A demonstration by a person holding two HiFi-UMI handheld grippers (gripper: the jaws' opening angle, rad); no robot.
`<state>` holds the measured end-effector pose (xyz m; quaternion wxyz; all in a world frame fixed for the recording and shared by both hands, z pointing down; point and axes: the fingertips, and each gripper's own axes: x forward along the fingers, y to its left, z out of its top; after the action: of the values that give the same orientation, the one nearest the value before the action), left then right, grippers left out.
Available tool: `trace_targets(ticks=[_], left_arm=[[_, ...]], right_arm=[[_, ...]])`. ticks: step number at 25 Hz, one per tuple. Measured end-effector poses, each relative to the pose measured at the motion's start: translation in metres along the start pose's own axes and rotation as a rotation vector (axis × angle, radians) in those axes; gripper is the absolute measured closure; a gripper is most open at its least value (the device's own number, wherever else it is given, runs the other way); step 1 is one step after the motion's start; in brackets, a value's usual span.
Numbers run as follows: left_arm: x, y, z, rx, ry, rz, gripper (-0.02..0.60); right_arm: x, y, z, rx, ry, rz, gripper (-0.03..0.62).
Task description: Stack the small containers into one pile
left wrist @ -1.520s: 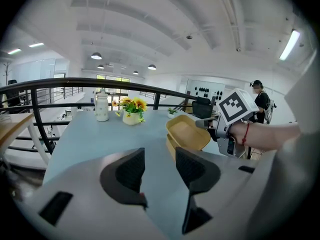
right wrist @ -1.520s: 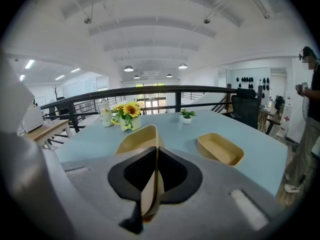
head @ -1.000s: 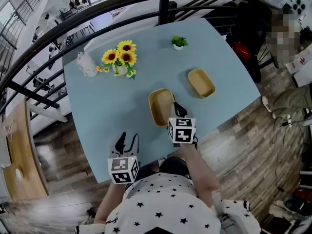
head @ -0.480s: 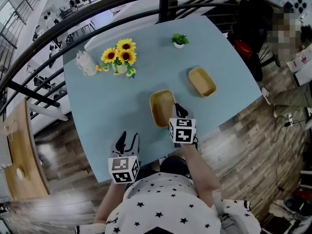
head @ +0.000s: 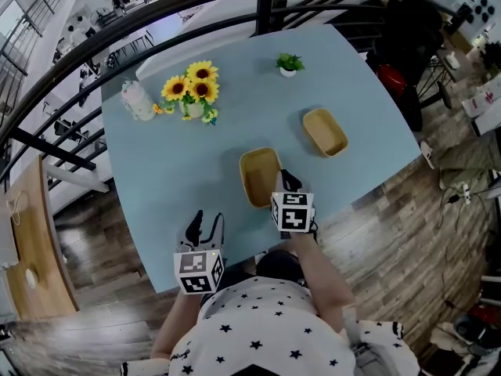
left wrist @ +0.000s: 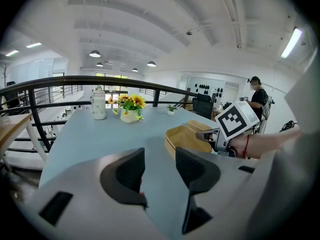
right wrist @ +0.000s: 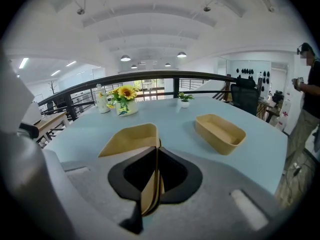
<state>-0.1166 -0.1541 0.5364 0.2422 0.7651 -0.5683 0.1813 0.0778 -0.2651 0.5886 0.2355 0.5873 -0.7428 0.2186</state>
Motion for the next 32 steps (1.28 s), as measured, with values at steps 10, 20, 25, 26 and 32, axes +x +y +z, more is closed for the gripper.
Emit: trace_targets(ticks=[10,20,25,26,32], left_arm=[[0.003,-0.002,0.000,0.000,0.005,0.009,0.394],[0.010,-0.009,0.004,-0.003,0.001,0.011,0.394],[0.013,-0.013,0.006,-0.008,-0.006,0.020,0.394],[0.014,-0.014,0.007,-0.009,-0.008,0.022,0.394],[0.017,-0.019,0.014,-0.021,-0.023,0.033,0.394]], right_arm=[[0.006,-0.005,-0.014,-0.013,0.034,0.013,0.572],[0.012,-0.006,-0.022,-0.037,0.057,0.041,0.572],[0.013,-0.006,-0.022,-0.056,0.059,0.054,0.572],[0.013,-0.006,-0.022,-0.059,0.059,0.058,0.572],[0.011,-0.006,-0.022,-0.075,0.064,0.086,0.572]])
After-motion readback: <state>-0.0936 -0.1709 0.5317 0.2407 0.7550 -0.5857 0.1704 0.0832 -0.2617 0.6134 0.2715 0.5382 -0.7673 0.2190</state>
